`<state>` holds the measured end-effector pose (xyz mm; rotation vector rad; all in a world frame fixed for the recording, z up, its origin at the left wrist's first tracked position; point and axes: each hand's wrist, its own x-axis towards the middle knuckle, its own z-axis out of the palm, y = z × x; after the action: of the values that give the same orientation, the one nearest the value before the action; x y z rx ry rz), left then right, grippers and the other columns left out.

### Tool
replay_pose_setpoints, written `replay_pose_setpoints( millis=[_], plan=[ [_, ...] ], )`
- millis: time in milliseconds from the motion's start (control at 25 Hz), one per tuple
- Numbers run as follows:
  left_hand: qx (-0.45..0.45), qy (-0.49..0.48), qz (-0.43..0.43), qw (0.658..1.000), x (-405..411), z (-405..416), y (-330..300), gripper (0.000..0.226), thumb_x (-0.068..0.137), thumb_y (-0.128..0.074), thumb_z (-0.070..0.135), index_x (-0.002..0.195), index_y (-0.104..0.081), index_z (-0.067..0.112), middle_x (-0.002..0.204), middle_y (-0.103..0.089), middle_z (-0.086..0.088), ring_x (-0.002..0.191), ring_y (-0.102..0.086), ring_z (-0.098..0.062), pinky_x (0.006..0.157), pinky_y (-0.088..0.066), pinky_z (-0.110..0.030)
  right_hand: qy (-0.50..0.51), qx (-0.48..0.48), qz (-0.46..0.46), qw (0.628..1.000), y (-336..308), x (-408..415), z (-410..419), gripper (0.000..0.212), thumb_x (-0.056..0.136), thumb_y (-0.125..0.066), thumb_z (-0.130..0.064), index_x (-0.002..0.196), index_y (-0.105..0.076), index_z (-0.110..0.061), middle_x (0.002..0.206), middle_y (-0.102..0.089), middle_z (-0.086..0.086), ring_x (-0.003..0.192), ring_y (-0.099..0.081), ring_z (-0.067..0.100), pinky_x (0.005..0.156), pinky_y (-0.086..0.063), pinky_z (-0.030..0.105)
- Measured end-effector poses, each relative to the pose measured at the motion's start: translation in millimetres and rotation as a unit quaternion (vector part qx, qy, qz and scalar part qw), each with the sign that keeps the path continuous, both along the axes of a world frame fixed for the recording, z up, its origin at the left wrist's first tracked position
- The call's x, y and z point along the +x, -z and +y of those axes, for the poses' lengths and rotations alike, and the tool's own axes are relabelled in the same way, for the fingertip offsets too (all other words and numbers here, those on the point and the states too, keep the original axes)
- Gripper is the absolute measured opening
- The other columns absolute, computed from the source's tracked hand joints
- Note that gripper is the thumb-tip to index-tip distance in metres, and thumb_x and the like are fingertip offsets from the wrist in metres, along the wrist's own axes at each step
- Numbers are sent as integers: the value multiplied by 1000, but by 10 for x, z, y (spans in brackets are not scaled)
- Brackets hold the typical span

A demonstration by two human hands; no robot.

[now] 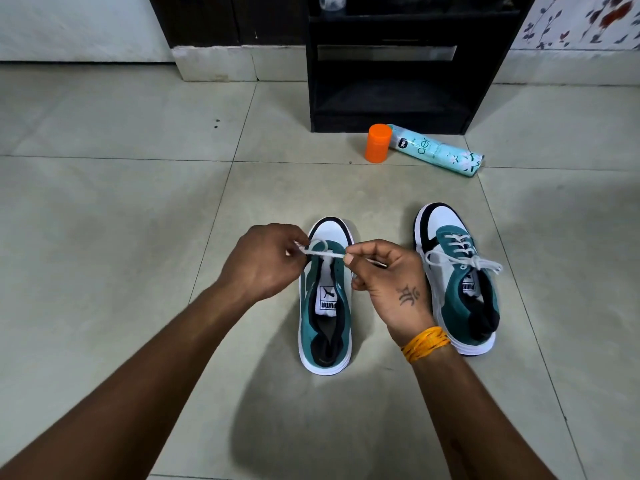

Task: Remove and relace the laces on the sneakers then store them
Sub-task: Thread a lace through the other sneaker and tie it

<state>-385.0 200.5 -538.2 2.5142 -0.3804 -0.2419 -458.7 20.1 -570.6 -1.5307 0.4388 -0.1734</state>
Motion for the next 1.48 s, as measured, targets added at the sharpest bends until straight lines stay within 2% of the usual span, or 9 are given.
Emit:
replay_pose_setpoints(
  millis=[80, 360, 560, 720, 880, 1080, 1200, 1400, 1480],
  plan=[
    [-74, 54, 13, 996, -94, -112, 4, 29, 90, -66, 11, 116, -75, 23, 100, -76, 11, 67, -63, 4, 72, -48, -21, -17, -1, -2, 1000, -25, -1, 43, 5, 88, -77, -4, 90, -79, -8, 77, -75, 5, 59, -61, 14, 61, -58, 29],
    [-92, 26, -26, 995, -81, -100, 27, 25, 86, -68, 6, 79, -72, 29, 66, -66, 19, 63, -64, 3, 60, -43, -13, -9, -7, -5, 1000, -7, -32, 20, 6, 87, -78, -4, 90, -79, -10, 69, -71, 6, 57, -59, 15, 59, -56, 31],
    [-55, 10, -47, 997, -82, -98, 58, 15, 84, -67, 8, 84, -76, 20, 72, -70, 11, 63, -62, -2, 60, -43, -22, -32, -34, -12, 999, 12, -58, 39, 26, 94, -66, -1, 90, -79, -23, 81, -77, 7, 58, -62, 14, 63, -60, 30],
    [-85, 38, -44, 995, -128, -169, 34, 28, 82, -68, 6, 104, -78, 20, 92, -74, 8, 63, -58, 12, 62, -37, -5, -40, -50, -26, 998, 6, -38, 50, 14, 94, -66, 1, 98, -70, -12, 82, -77, 6, 60, -68, 18, 62, -58, 28],
    [-91, 81, -89, 989, -171, -282, 53, 21, 83, -70, 3, 94, -80, 18, 86, -77, 4, 74, -66, -8, 69, -50, -23, -33, -54, -28, 998, 38, -14, 52, 6, 91, -74, -3, 91, -71, -8, 78, -77, 6, 68, -74, 21, 62, -57, 24],
    [-89, 85, -92, 988, -154, -259, 125, 13, 84, -75, 9, 85, -78, 21, 72, -68, 15, 65, -58, -1, 61, -37, -7, -39, -63, -27, 997, 92, -10, 53, 9, 93, -70, -3, 90, -73, -11, 81, -77, 3, 69, -73, 16, 65, -58, 25],
    [-92, 50, -111, 988, -91, -258, 197, 9, 82, -73, 12, 81, -77, 20, 74, -72, 10, 69, -64, -7, 66, -48, -21, -9, -107, -26, 994, 121, 4, 53, 13, 92, -70, -7, 93, -74, -19, 83, -76, -4, 73, -73, 13, 71, -60, 31],
    [-84, -66, -68, 992, -5, -326, 360, 9, 77, -74, 16, 73, -75, 23, 70, -69, 9, 72, -64, -10, 66, -47, -27, -149, -241, 103, 953, 124, -9, 119, 61, 70, -79, -27, 128, -62, -31, 118, -56, -9, 106, -58, 9, 93, -49, 27],
    [-78, -70, -58, 993, -9, -371, 422, 8, 77, -75, 19, 71, -73, 24, 67, -68, 11, 68, -65, -10, 64, -49, -28, -121, -285, 93, 946, 168, -4, 194, 62, 72, -77, -29, 132, -61, -25, 118, -54, -3, 109, -57, 15, 91, -45, 25]
  ],
)
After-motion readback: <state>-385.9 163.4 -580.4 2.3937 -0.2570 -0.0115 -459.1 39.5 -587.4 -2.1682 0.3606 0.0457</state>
